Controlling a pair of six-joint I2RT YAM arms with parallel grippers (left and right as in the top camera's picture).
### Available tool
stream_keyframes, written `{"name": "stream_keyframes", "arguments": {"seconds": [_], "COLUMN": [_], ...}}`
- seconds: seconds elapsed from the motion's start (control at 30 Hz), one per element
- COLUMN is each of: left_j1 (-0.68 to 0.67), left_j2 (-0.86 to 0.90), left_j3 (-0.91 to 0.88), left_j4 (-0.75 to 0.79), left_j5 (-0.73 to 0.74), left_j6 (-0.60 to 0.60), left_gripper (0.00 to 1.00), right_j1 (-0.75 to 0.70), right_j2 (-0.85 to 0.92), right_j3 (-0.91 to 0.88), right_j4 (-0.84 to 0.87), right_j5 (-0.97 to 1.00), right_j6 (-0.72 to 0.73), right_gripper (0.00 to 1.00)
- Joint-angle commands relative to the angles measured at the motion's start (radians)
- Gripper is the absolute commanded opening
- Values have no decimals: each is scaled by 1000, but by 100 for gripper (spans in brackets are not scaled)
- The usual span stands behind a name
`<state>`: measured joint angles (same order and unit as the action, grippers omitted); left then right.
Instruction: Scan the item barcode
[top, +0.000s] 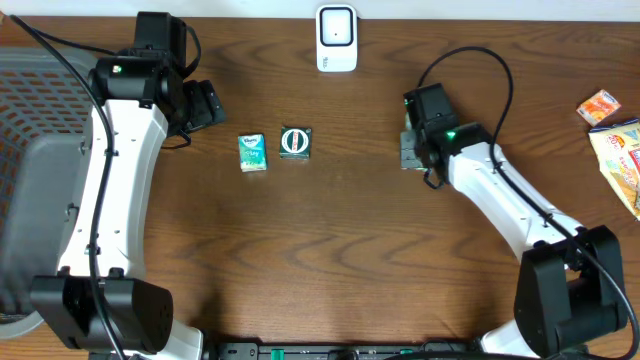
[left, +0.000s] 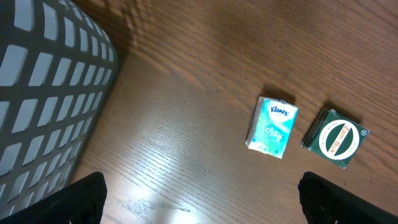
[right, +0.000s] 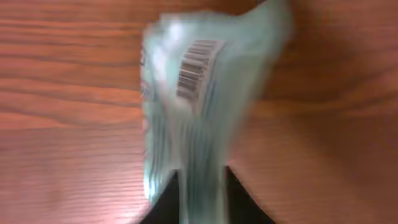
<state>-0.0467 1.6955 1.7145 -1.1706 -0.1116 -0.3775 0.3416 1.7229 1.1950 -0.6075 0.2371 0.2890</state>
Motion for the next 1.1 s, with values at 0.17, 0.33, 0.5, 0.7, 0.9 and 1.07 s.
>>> {"name": "stream_keyframes", "arguments": {"seconds": [0.17, 0.33, 0.5, 0.7, 0.9, 1.07], "left_j1": [3, 3, 3, 3, 3, 3], "left_j2": [5, 5, 5, 5, 5, 5], "left_j3": [2, 2, 2, 2, 2, 2], "left_j4": [-3, -3, -3, -3, -3, -3], "left_j5": [-16, -16, -16, -16, -16, -16], "left_j6": [2, 2, 2, 2, 2, 2], "left_gripper": [98, 98, 98, 98, 98, 98], "right_j1": [67, 67, 67, 68, 65, 65], "right_j2": [-10, -10, -6, 60, 173, 190], "right_j3": [4, 6, 5, 5, 6, 22], "right_j4": [30, 60, 111, 148, 171, 170], "right_j5": [-27, -69, -61, -29, -22, -23], "right_j6": [14, 43, 135, 212, 212, 211], "right_gripper": [65, 68, 66, 65, 69, 69]}}
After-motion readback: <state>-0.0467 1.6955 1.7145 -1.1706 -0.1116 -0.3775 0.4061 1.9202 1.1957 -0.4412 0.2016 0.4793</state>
